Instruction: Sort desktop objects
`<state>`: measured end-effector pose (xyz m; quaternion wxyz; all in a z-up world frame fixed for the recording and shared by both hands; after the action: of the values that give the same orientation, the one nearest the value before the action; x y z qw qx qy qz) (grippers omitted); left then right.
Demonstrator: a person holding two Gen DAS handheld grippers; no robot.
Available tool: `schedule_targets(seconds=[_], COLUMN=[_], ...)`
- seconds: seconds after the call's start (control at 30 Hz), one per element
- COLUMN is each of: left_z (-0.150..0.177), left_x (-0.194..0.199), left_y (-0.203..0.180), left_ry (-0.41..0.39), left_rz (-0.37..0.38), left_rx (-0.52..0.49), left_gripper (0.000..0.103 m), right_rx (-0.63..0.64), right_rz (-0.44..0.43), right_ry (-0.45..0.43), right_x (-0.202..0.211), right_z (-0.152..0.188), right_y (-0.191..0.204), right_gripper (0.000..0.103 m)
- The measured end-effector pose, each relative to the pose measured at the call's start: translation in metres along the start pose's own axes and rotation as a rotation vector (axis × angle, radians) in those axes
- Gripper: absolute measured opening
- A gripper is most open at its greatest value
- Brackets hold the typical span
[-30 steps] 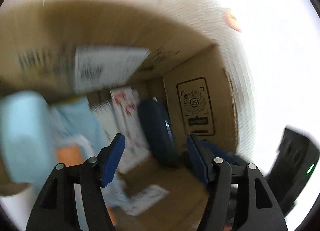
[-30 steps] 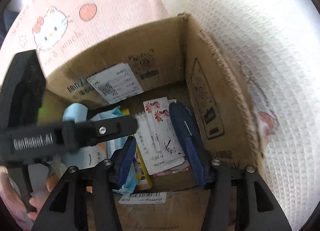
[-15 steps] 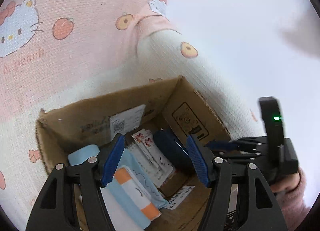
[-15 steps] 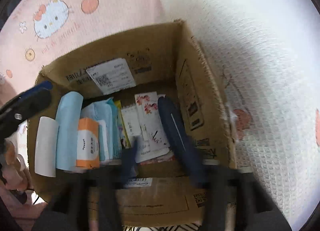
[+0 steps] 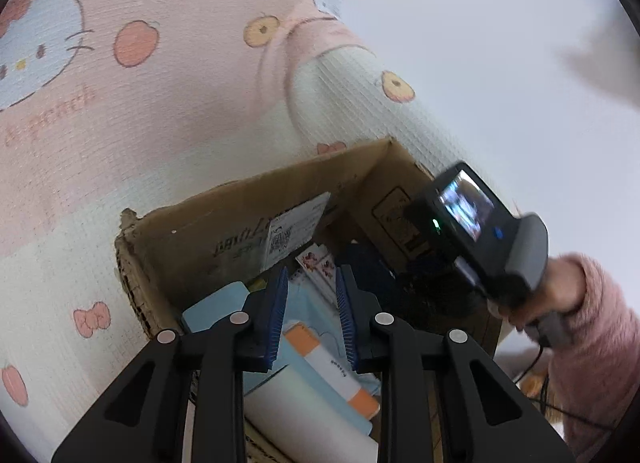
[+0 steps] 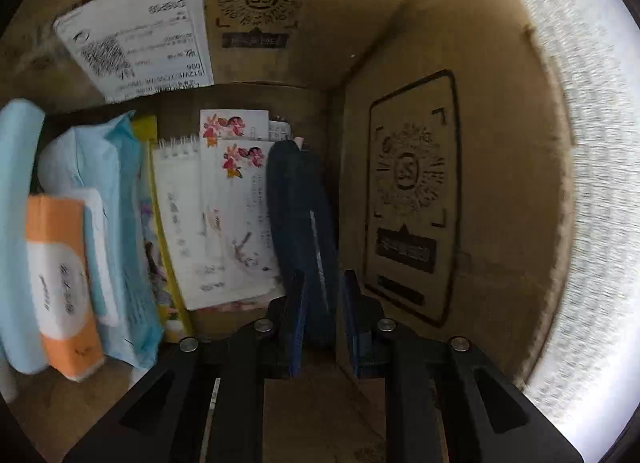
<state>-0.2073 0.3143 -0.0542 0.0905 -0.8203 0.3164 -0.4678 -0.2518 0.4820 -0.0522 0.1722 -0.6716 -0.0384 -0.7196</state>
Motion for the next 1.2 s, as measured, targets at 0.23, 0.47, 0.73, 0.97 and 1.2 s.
schedule_targets(seconds=[0.23, 0.47, 0.73, 0.97, 1.2], left_z=[0.003, 0.003, 0.01, 0.018, 0.027], left_x=[0.006, 0.008, 0.012, 0.031, 0.061], left_y=[0.002, 0.003, 0.001, -0.024, -0.071], left_ry=[0.022, 0.028, 0.021, -0.06, -0.18], left_rz=[0.126, 0.144, 0.081, 0.024, -0.104], left_rx=[0.012, 0.034, 0.074, 0.014, -0.169], left_gripper=[0.028, 0.028, 0.028, 0.047, 0.062], right_rx=[0.031, -0.001, 0.001, -0.043, -0.236], right_rz=[0.029, -0.012, -0.305, -0.128, -0.134], right_ry=[0.078, 0.082, -0.023, -0.308, -0.553], right_x=[-0.022, -0.018, 0.011, 0.087, 0.157], right_z=[-0.001, -0.002, 0.008, 0.045, 0.111], right_y=[0.009, 0.009, 0.047, 0.028, 0.001], right_gripper=[0.015, 0.018, 0.019, 0.019, 0.033])
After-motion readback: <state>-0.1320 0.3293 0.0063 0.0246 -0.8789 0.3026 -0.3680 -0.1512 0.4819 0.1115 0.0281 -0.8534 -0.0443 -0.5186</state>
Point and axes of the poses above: each gripper's, at about its wrist camera, not at the fingertips, and x roughly against the way its jaws point, y to its left, z to its underside, the point moved 7 cm from there along -x, roughly the way its jaws point, and after that the axes turned 1 degree about -z, right-handed, at the moved point
